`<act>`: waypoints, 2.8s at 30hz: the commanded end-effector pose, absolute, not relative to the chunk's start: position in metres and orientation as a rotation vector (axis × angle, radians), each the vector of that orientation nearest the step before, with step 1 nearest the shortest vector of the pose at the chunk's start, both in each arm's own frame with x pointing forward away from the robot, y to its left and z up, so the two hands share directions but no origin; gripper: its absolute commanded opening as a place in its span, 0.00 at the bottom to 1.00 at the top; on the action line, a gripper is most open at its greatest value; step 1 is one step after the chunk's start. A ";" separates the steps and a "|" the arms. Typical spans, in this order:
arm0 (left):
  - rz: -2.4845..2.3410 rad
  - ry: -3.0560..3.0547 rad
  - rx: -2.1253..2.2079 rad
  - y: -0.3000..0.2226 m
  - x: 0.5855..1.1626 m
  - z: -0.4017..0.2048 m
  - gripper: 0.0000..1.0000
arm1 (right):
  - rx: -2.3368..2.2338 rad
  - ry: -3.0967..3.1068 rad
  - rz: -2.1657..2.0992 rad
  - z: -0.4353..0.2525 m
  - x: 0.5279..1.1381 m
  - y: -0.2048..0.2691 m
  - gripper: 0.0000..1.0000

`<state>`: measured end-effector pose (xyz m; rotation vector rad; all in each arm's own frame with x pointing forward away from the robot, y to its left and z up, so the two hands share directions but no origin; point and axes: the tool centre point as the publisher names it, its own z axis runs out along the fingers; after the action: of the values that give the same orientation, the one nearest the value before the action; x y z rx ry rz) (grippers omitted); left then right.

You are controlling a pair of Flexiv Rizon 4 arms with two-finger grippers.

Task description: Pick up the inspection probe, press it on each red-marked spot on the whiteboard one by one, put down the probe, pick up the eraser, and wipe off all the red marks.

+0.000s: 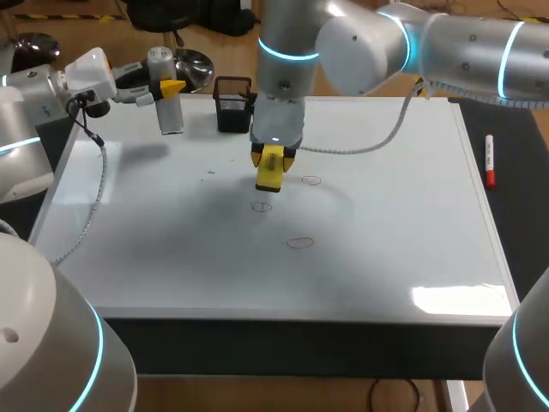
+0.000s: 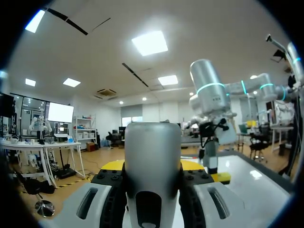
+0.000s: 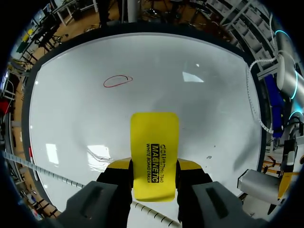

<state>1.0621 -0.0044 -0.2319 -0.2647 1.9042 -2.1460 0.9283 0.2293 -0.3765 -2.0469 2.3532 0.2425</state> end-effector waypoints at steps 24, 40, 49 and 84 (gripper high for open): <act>-2.143 1.900 -0.267 -0.005 1.061 -0.231 0.00 | -2.229 2.254 0.304 -0.418 0.886 0.287 0.00; -2.143 1.900 -0.267 -0.005 1.061 -0.231 0.00 | -2.266 2.281 0.350 -0.441 0.875 0.285 0.00; -2.143 1.900 -0.267 -0.005 1.061 -0.231 0.00 | -2.266 2.313 0.350 -0.451 0.872 0.274 0.00; -2.143 1.900 -0.267 -0.005 1.061 -0.231 0.00 | -2.204 2.429 0.348 -0.451 0.855 0.217 0.00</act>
<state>1.0620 -0.0044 -0.2318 -0.2650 1.9041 -2.1459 0.8605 0.2194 -0.4333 -2.1946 2.4373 0.3616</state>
